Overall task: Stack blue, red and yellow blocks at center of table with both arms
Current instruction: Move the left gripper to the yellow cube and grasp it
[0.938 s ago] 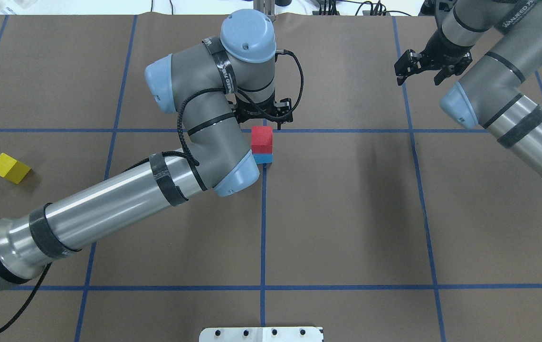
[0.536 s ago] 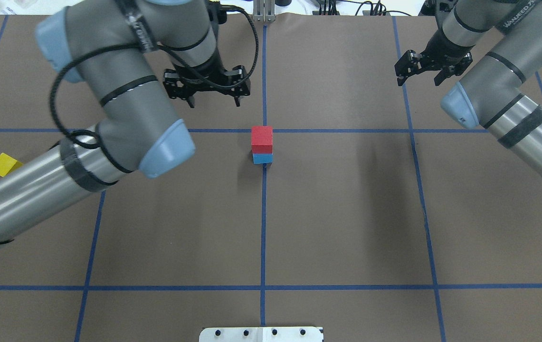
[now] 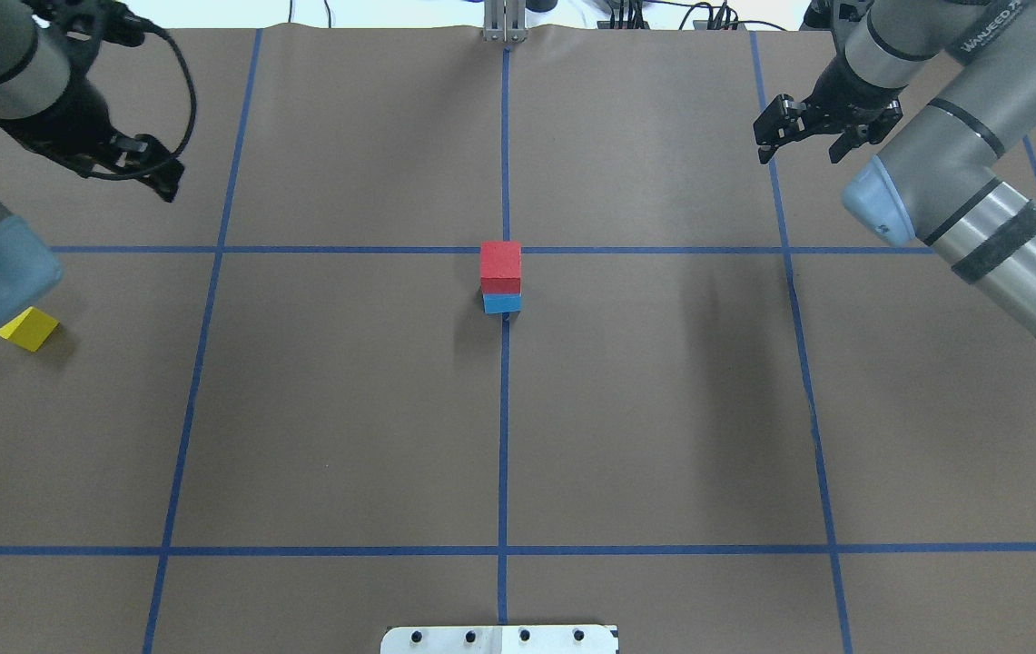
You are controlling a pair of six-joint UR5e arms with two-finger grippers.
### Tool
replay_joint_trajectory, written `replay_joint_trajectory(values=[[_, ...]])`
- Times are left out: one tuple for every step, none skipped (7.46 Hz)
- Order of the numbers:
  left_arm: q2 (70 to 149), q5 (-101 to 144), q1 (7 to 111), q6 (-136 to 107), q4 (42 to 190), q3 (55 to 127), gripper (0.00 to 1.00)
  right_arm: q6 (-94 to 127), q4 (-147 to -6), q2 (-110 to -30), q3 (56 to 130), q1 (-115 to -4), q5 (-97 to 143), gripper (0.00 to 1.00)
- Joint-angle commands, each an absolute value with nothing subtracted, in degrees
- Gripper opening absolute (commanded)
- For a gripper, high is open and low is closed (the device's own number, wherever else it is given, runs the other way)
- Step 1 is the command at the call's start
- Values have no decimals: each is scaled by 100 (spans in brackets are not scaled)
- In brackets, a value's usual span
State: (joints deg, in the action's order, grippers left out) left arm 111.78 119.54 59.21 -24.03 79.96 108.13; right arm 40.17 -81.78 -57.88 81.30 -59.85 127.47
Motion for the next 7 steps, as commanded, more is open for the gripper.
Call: replay_joint_trajectory(values=[[9806, 12014, 6248, -1460, 9281, 10654, 100, 4017, -8174, -5801, 8121, -5985, 12735, 99], [9461, 12319, 6249, -1459, 10134, 10165, 100, 4008, -8174, -5809, 8112, -5985, 12727, 99], [9327, 12427, 6249, -1546, 10917, 9690, 100, 4008, -8174, -5810, 8112, -5985, 12718, 99], [9317, 12428, 6240, -1686, 11212, 9416, 100, 4008, -8174, -5810, 8112, -5985, 12726, 99], [9325, 12419, 6232, -1722, 11224, 9344, 100, 4008, -8174, -5810, 8112, -5985, 12718, 99], [9325, 12419, 6231, -1723, 11224, 9247, 100, 4008, -8174, -5818, 8112, -5977, 12718, 99], [9343, 12419, 6205, -1723, 11224, 9081, 100, 3999, -8174, -5827, 8104, -5977, 12718, 99]])
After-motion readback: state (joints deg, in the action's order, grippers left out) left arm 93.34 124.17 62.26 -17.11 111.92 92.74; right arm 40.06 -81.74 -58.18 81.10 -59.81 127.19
